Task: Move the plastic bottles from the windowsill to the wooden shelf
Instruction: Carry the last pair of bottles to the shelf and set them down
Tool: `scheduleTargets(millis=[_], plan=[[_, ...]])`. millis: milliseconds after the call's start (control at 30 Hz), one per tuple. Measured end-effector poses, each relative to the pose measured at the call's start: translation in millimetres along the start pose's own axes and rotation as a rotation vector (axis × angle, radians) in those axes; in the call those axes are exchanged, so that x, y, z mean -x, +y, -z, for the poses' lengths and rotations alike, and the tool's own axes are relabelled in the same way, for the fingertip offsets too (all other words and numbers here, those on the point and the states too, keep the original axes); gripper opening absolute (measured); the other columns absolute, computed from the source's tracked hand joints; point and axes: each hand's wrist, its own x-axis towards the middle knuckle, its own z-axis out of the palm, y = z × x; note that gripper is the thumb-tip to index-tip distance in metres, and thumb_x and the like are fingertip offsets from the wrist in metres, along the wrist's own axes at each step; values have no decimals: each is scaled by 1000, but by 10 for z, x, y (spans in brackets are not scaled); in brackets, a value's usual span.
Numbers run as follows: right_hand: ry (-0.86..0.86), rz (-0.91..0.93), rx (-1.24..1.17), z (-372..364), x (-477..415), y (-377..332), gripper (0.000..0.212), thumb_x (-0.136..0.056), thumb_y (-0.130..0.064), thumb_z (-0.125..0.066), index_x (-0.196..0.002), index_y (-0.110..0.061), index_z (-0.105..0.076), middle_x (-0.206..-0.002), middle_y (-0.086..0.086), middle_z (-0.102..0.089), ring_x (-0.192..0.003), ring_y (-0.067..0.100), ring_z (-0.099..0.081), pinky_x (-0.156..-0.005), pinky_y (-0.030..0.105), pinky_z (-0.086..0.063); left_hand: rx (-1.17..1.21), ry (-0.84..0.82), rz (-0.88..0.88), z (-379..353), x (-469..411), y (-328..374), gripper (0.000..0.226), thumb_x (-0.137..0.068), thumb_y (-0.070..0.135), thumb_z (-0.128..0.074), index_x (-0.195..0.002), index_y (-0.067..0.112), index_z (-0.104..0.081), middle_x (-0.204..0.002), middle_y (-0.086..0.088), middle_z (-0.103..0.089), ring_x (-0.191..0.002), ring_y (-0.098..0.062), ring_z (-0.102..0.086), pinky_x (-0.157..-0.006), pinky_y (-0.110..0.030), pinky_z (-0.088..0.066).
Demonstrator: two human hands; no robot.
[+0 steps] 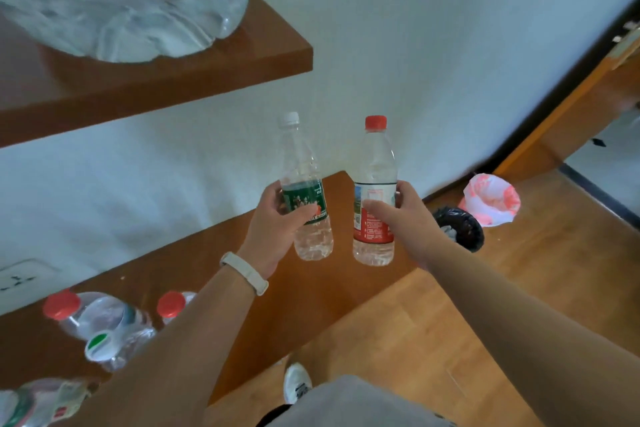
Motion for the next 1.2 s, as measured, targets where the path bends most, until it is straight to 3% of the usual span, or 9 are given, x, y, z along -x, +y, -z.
scheduleTargets(millis=[167, 233, 400, 533, 800, 967, 1100, 1200], plan=[[-64, 50, 44, -316, -337, -186, 51, -90, -31, -69, -133, -22, -42, -106, -11, -61, -88, 6, -64, -62, 19, -48, -99, 108, -33, 316, -179, 94, 68, -85, 25, -78, -142, 22, -41, -124, 6, -60, -102, -9, -65, -66, -19, -57], [-89, 75, 63, -420, -434, -231, 51, -90, -31, -69, -132, -21, -43, -106, -12, -61, -88, 5, -64, -61, 17, -47, -124, 137, -34, 425, -205, 119, 65, -85, 27, -77, -140, 27, -41, -123, 7, -60, -99, -6, -64, -61, -15, -55], [-141, 93, 65, -606, -627, -256, 48, -89, -23, -71, -129, -18, -46, -110, -3, -64, -91, 9, -65, -64, 19, -49, -125, 202, -1, 565, -182, 71, 72, -83, 30, -79, -143, 28, -40, -127, 5, -61, -104, -10, -64, -78, -30, -60], [-167, 91, 40, -698, -758, -217, 49, -88, -19, -71, -130, -17, -46, -111, 0, -64, -92, 11, -67, -69, 25, -53, -137, 221, 21, 633, -152, 17, 77, -82, 26, -81, -146, 26, -38, -127, 5, -61, -106, -9, -63, -82, -32, -59], [-247, 106, 77, -679, -1053, -42, 57, -84, -28, -76, -133, -23, -46, -119, -2, -64, -104, 17, -65, -88, 40, -56, -138, 278, 98, 600, -263, -116, 83, -78, 25, -84, -148, 26, -37, -131, 4, -61, -114, -16, -62, -91, -43, -57], [-256, 145, 133, -528, -1348, 34, 61, -84, -28, -76, -135, -22, -44, -117, -5, -62, -101, 12, -63, -86, 32, -55, -186, 291, 138, 372, -491, -200, 78, -77, 22, -85, -143, 25, -42, -126, 6, -63, -110, -15, -64, -92, -46, -57], [-282, 155, 134, -410, -1648, 95, 60, -83, -25, -77, -134, -22, -45, -113, -9, -62, -92, 0, -62, -68, 14, -48, -214, 327, 165, 206, -749, -212, 75, -78, 17, -84, -140, 26, -44, -122, 7, -62, -108, -15, -64, -91, -43, -57], [-309, 148, 145, -348, -1874, 172, 63, -81, -24, -77, -135, -21, -44, -113, -7, -62, -93, 1, -62, -68, 13, -48, -235, 401, 157, 99, -905, -250, 69, -79, 16, -83, -134, 27, -44, -116, 13, -60, -104, -10, -63, -86, -35, -57]])
